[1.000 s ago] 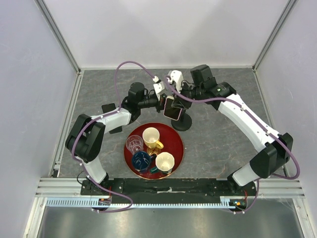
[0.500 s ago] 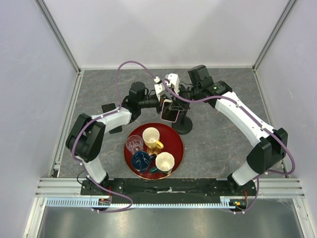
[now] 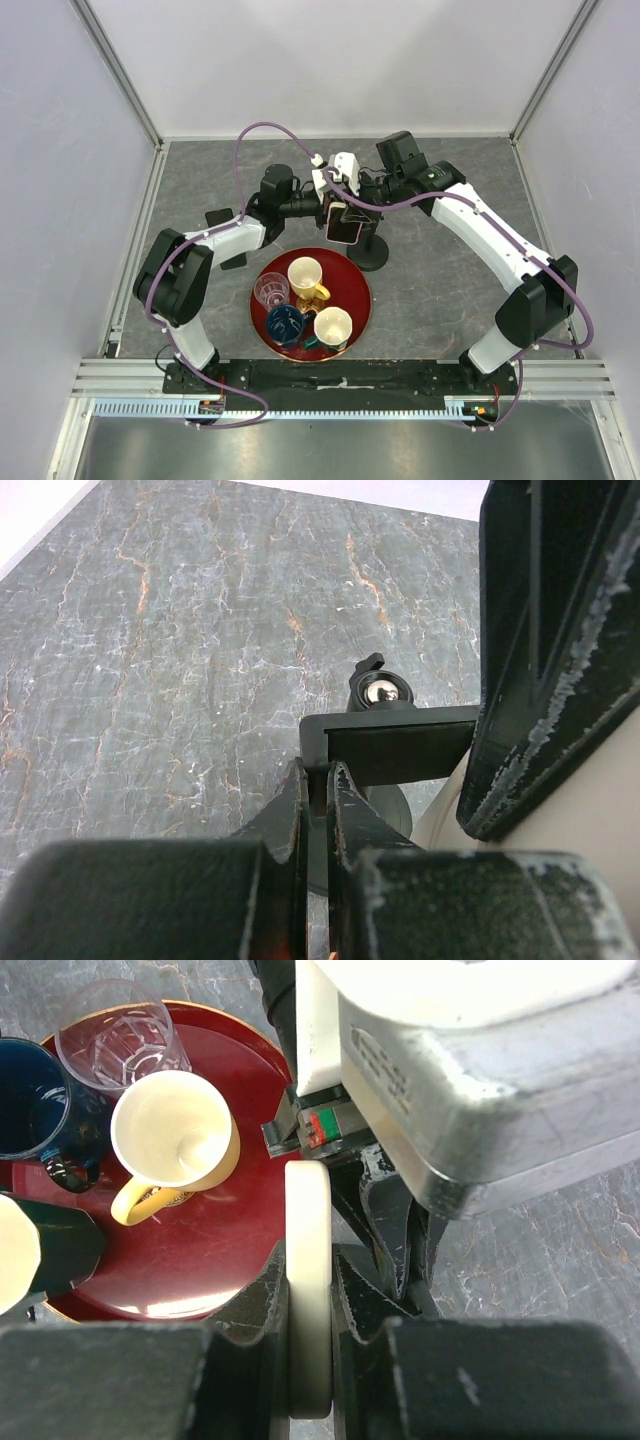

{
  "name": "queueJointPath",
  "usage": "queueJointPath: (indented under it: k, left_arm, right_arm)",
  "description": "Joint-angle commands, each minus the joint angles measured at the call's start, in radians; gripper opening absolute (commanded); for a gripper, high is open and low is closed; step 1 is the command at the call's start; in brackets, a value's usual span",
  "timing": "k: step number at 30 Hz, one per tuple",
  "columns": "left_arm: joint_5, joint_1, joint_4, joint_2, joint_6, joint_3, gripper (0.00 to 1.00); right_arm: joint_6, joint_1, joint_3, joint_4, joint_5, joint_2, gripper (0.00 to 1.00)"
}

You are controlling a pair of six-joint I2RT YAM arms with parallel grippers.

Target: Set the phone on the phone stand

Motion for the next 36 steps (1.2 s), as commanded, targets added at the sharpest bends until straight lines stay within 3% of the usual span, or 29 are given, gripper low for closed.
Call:
queueJointPath:
  k: [1, 10, 18, 27, 31, 36]
  left_arm:
    - [0.086, -0.012, -0.009, -0.005, 0.034, 0.025, 0.02]
    - [0.109, 0.008, 0.037, -0.012, 0.014, 0.001, 0.02]
    - [0.161, 0.008, 0.032, 0.004, 0.005, 0.016, 0.02]
    - [0.169, 0.008, 0.003, 0.013, 0.015, 0.028, 0.02]
    - [0.047, 0.01, 0.012, -0.005, 0.006, 0.019, 0.02]
    - [-0.243, 0.017, 0.146, -0.041, -0.06, -0.047, 0.02]
  right_arm:
    - [-0.086, -0.017, 0.011, 0.08, 0.081, -0.001, 0.0]
    - [-0.06, -0.069, -0.095, 0.135, 0.032, -0.079, 0.0]
    - [-0.005, -0.11, -0.058, 0.155, -0.193, -0.043, 0.0]
    - [-0.013, -0.109, -0.043, 0.204, -0.086, -0.029, 0.0]
    - [0.009, -0.107, -0.042, 0.177, -0.071, -0.049, 0.0]
    - [0.183, -0.109, -0.174, 0.267, 0.151, -0.118, 0.0]
